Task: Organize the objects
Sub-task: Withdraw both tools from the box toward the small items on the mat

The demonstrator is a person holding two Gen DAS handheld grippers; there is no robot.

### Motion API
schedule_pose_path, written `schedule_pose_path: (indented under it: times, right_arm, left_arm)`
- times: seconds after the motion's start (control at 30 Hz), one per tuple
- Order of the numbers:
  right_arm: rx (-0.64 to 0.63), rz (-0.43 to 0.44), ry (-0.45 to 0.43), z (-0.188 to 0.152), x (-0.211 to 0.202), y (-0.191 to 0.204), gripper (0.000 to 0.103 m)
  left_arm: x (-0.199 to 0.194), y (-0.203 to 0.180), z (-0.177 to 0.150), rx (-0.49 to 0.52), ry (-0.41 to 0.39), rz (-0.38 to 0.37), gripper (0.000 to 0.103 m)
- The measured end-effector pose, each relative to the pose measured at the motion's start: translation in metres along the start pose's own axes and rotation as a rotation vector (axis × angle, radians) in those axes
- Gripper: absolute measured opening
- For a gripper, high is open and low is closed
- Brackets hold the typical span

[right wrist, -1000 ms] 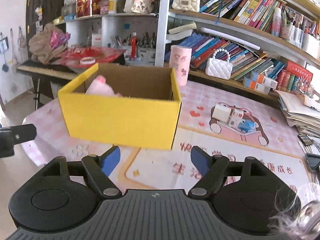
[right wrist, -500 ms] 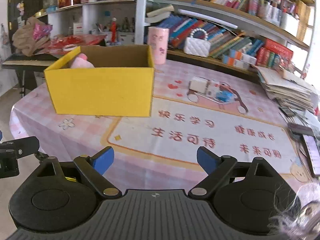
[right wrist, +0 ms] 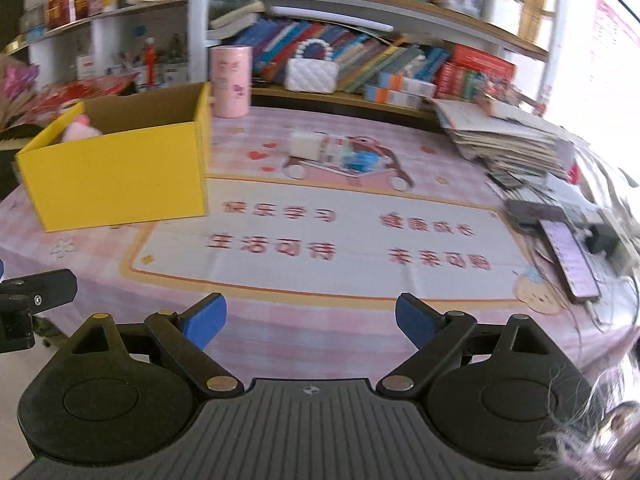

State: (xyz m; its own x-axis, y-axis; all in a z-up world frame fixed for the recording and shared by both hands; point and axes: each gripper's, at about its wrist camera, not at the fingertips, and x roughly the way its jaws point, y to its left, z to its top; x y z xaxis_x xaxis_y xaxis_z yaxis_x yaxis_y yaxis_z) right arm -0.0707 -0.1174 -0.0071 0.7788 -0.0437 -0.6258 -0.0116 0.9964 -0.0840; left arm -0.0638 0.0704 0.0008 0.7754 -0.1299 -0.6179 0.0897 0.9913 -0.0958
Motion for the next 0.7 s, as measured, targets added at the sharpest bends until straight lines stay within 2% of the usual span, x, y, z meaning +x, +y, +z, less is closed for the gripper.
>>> schedule_pose_path:
  times: [0.33,0.7]
  right_arm:
    - [0.070,-0.082,0.015,0.001,0.006,-0.044,0.093]
    - [0.060,-0.071,0.045,0.013,0.035,-0.070,0.093]
  left_arm:
    - [0.023,-0.042,0.013,0.057,0.007,-0.076,0.096]
    - [0.056,-0.072,0.028,0.063,0.030,-0.080,0.096]
